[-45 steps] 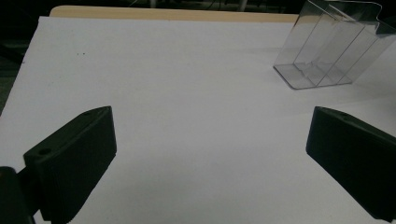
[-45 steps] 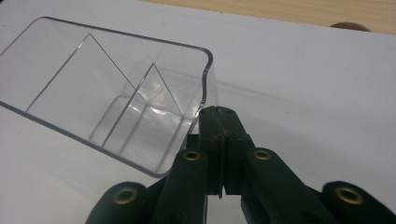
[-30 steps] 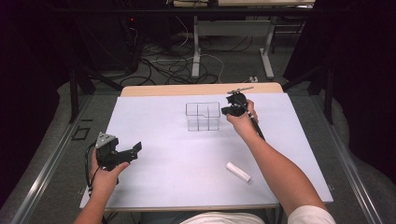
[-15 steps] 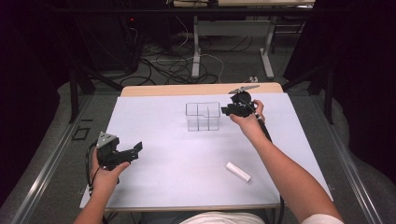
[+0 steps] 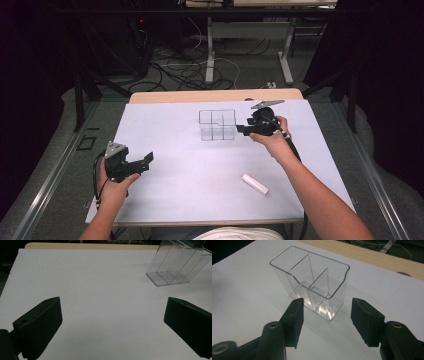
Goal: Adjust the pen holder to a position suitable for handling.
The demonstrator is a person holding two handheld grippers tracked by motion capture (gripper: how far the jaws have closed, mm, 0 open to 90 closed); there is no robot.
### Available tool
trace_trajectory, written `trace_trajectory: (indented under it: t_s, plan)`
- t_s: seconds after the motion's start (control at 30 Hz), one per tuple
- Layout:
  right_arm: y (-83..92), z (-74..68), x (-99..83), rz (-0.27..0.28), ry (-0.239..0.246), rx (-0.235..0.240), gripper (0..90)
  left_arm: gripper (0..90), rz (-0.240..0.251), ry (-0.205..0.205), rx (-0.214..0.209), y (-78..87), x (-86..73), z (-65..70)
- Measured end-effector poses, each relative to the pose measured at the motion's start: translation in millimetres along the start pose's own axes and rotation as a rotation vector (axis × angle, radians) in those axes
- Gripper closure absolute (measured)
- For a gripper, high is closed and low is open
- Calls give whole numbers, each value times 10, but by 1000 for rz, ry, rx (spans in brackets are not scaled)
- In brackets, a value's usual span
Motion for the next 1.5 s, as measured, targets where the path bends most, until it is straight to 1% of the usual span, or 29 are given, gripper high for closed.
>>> trace_trajectory:
  t_s: [0.07, 0.13, 0.3, 0.33, 0.37, 0.4, 0.47, 0.5, 0.53, 0.57, 0.6, 0.67, 0.7, 0.77, 0.83, 0.87, 0.9, 0.93, 0.97, 1.0, 1.07, 1.1, 1.13, 1.2, 1.27, 1.33, 1.4, 1.47, 1.5]
  plan:
    - [18, -21, -28, -4, 18, -1, 388, 19, 1, -1, 1, -3, -1, 0]
    - [57, -68, -72, -17, 22, 6, 378, 19, 1, -3, 1, -1, -1, 0]
    - [99, -136, -138, -32, 16, 27, 353, 19, 1, 1, 2, 1, -5, -3]
    - [106, -155, -155, -37, 13, 29, 342, 19, 1, 2, 1, 0, -6, -3]
    - [112, -170, -168, -44, 21, 31, 317, 19, 0, 2, 1, 0, -6, -3]
    - [122, -184, -178, -53, 33, 24, 297, 19, 0, 3, 0, 0, -6, -3]
    - [147, -210, -200, -58, 38, 19, 259, 19, 2, 4, 0, 1, -6, -2]
    - [162, -227, -214, -70, 19, 23, 239, 19, 3, 5, 0, 0, -6, -3]
    - [178, -241, -226, -79, 20, 25, 237, 20, 3, 5, -1, -1, -7, -4]
    - [183, -248, -238, -77, 42, 24, 233, 20, 2, 4, -1, -2, -8, -6]
    - [195, -262, -251, -83, 49, 20, 215, 19, 1, 4, 0, -2, -9, -7]
    - [229, -306, -292, -96, 58, 16, 186, 20, 1, 6, 0, -1, -10, -9]
    - [229, -306, -292, -96, 58, 16, 186, 20, 0, 6, 0, 2, -10, -9]
    - [244, -333, -322, -96, 58, 18, 156, 20, 1, 7, 0, 5, -10, -9]
    - [266, -362, -348, -116, 61, 9, 156, 20, 0, 6, 0, 8, -10, -8]
    - [263, -385, -387, -122, 67, 19, 152, 20, -1, 6, 0, 9, -10, -7]
    - [274, -391, -402, -158, 71, 24, 149, 20, 2, 6, 0, 6, -11, -6]
    - [274, -391, -402, -158, 71, 24, 149, 20, 0, 6, 1, 6, -11, -6]
    - [254, -398, -429, -144, 69, 29, 148, 20, -1, 7, 1, 4, -12, -5]
    - [246, -407, -450, -148, 68, 38, 148, 20, -1, 6, 1, 3, -13, -5]
    - [235, -420, -489, -153, 76, 47, 143, 20, -1, 6, 1, 3, -13, -5]
    - [220, -424, -515, -142, 86, 60, 143, 20, -2, 6, 2, 3, -14, -5]
    - [235, -433, -527, -187, 89, 56, 144, 20, -5, 8, 2, 4, -15, -4]
    - [206, -450, -578, -177, 92, 69, 146, 20, -6, 9, 2, 3, -16, -5]
    - [207, -466, -622, -198, 103, 77, 149, 20, -2, 7, 3, 3, -14, -5]
    - [206, -485, -677, -204, 101, 75, 153, 20, -4, 9, 3, 6, -16, -5]
    - [212, -493, -724, -210, 116, 86, 166, 20, -6, 8, 3, 5, -17, -5]
    - [221, -507, -766, -212, 134, 82, 197, 20, -5, 8, 3, 4, -18, -4]
    - [237, -501, -777, -228, 154, 83, 208, 20, -6, 8, 4, 5, -17, -2]
Point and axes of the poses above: each handheld gripper's, and its own axes: y roughly backward along the jaws, x roughly out of its top, z roughly to its right, the point moved 1 cm from there along -y, roughly forward along the jaws, and after that the axes turned 12 degrees about x, right-handed, at the moved point
